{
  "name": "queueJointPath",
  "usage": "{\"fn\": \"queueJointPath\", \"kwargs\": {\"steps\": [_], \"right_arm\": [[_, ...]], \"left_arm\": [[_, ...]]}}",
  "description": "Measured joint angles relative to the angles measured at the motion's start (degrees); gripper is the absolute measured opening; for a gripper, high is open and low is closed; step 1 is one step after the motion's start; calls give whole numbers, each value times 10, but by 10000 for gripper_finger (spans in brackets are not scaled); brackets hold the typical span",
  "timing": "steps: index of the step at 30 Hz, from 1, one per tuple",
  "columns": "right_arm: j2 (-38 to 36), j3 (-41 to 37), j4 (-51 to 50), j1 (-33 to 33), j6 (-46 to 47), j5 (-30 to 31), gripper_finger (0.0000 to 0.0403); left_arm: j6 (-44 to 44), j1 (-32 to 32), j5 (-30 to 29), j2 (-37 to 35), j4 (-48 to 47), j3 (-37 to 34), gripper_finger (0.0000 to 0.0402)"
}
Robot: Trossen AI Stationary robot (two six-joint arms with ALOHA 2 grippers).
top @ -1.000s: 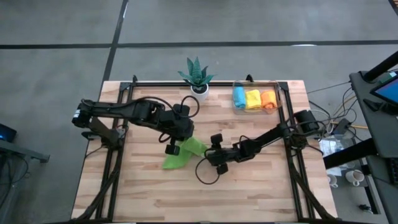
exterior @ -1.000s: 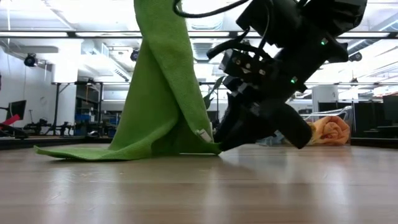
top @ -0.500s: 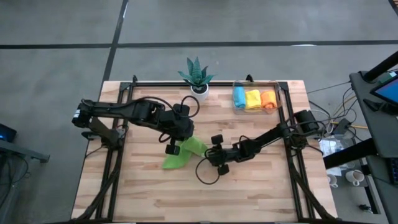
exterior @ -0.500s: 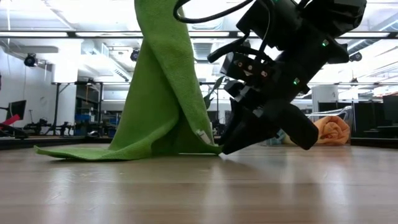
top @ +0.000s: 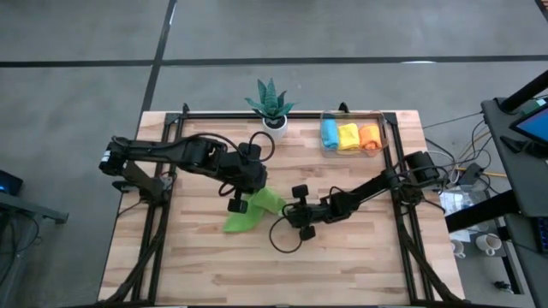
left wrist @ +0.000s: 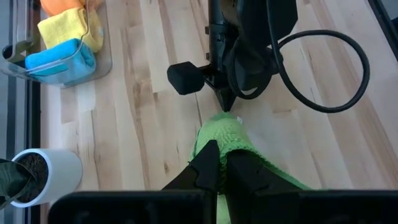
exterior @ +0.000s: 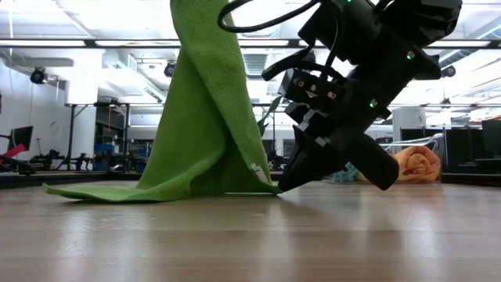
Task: Roll microfiber towels into tight, uniform cylinder then place into a basket
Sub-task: Fold the green microfiber cloth
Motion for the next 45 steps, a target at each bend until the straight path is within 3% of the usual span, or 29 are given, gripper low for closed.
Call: {"fn": "queueJointPath", "kwargs": {"steps": [7,14,24,32,34,40,45], "right_arm": [[-35,-1,-58,0,17,41,8],[-118,-31,-76,3,39,55,8],[-247,-88,-78,4,71,65,8],[-287,-89,-73,4,70,68,8],[-290,-89,-68,3,71,86,8],[-289,-88,-63,-1,73,126,8],[-288,-88,-62,-1,88,129,8]], "left_arm": [[-1,0,-48,0,-12,-18,0],[-16,3,-51,-3,41,-140,0],[-55,17,-62,-46,297,-408,0],[-173,22,-101,-63,530,-593,0],[-194,22,-105,-58,564,-614,0],[-196,22,-125,-62,548,-630,6],[-172,22,-127,-66,489,-593,56]]}}
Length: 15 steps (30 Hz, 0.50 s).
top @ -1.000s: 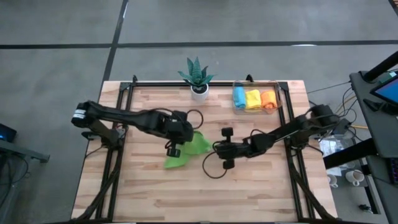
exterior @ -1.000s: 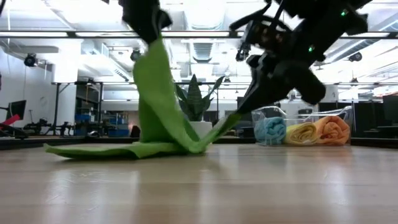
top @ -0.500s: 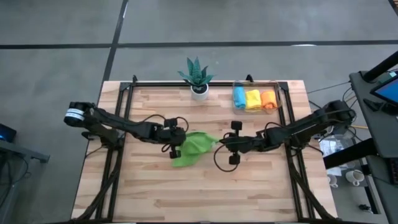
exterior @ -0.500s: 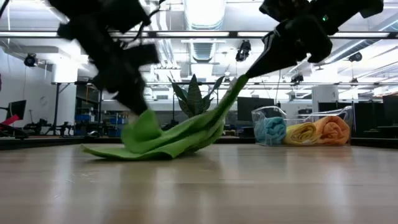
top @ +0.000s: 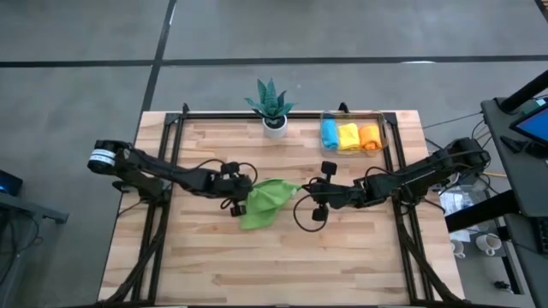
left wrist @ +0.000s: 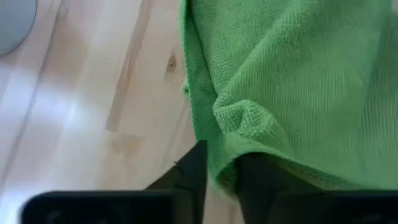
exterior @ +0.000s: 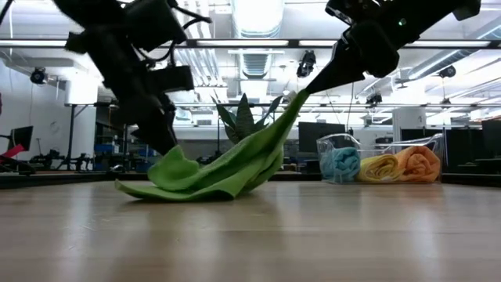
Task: Roll microfiber towels into tight, uniform cylinder then place into a basket
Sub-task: Fold the green microfiber cloth
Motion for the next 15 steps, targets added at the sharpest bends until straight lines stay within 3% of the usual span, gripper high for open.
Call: {"fn": "queueJointPath", "kwargs": {"steps": [8,15], "right_arm": [[0,0,2,0,1,0,8],[0,0,2,0,1,0,8]], "left_arm": [[61,0,-15,-5,-235,124,158],[69,-1,-23,-5,-351,210,185]]}}
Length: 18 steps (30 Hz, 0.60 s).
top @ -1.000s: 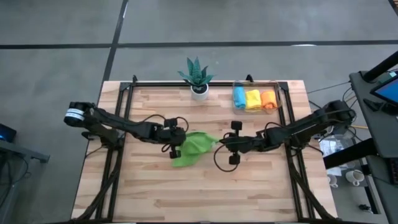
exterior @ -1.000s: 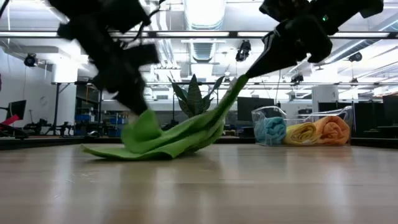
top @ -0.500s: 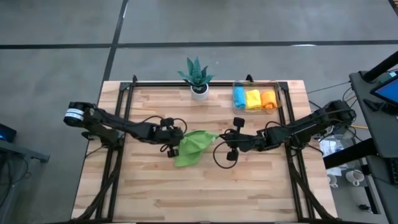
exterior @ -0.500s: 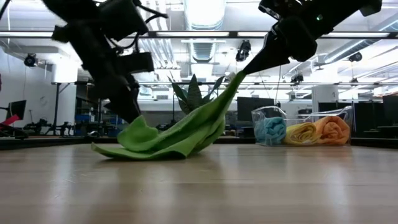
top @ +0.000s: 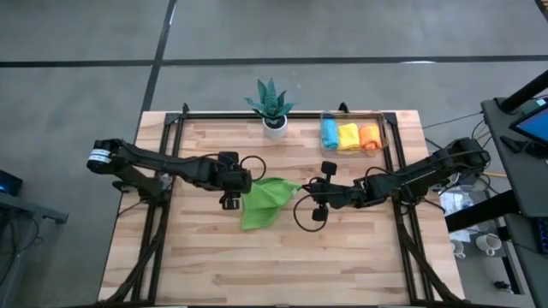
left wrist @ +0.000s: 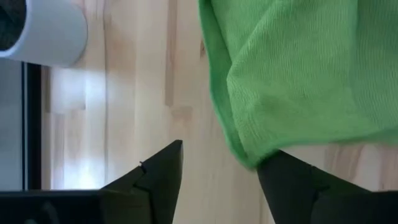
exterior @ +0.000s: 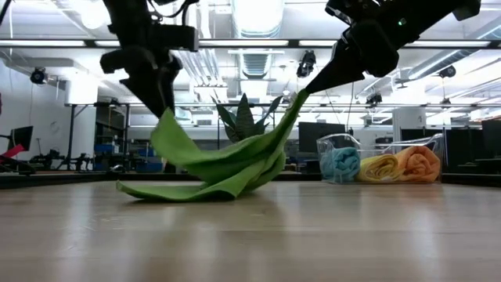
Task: Roll microfiber towels into tight, uniform cylinder then place into a basket
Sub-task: Fold the green microfiber cloth
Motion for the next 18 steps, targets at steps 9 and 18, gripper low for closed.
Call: {"fn": "queueJointPath", "kwargs": {"steps": [9,18], "right_arm": [[0,-1,0,0,0,-1,8],[0,-1,0,0,0,-5,9]], "left_arm": [[-44,0,70,42,-42,-13,186],[-47,-62,137,70,-28,-4,185]]}}
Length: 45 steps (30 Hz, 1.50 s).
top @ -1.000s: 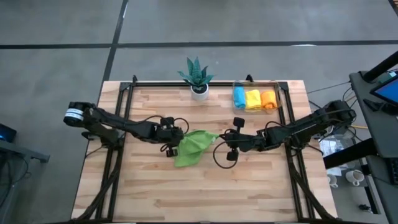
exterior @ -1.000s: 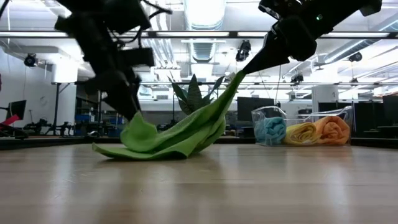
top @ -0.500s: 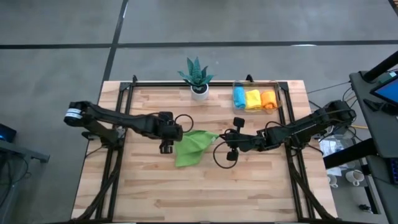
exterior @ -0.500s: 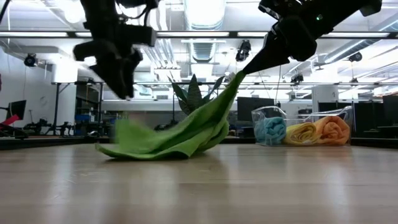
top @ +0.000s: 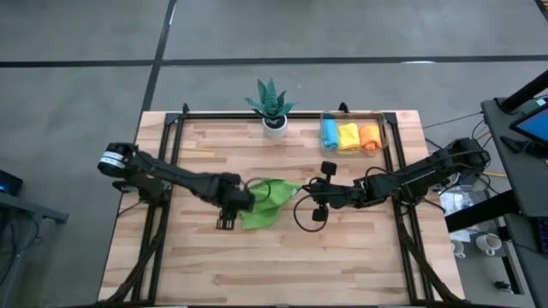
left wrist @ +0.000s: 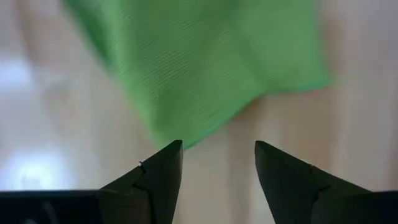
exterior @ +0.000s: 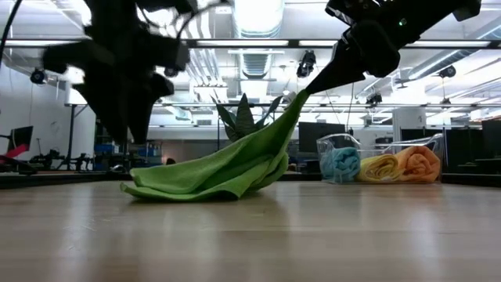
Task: Roll microfiber towels into tight, uniform cylinder then place into a basket
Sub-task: Fold the green microfiber cloth
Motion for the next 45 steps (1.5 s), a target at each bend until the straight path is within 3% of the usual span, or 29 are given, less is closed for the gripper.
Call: {"fn": "queueJointPath", "kwargs": {"steps": [8,12,19,25,29,40,45], "right_arm": [[0,0,1,0,0,0,9],[0,0,3,0,0,0,9],[0,0,3,0,0,0,9],[0,0,3,0,0,0,9],[0,0,3,0,0,0,9],[0,0,3,0,0,0,9],[0,0,3,0,-4,0,9]], "left_arm": [[34,-93,-79,35,73,-3,185],[60,-99,-121,78,71,-2,185],[79,-99,-125,132,76,-1,185],[78,-99,-136,135,95,-1,181],[78,-99,-155,127,95,0,152],[79,-99,-159,126,86,1,13],[74,-99,-180,114,45,23,1]]}}
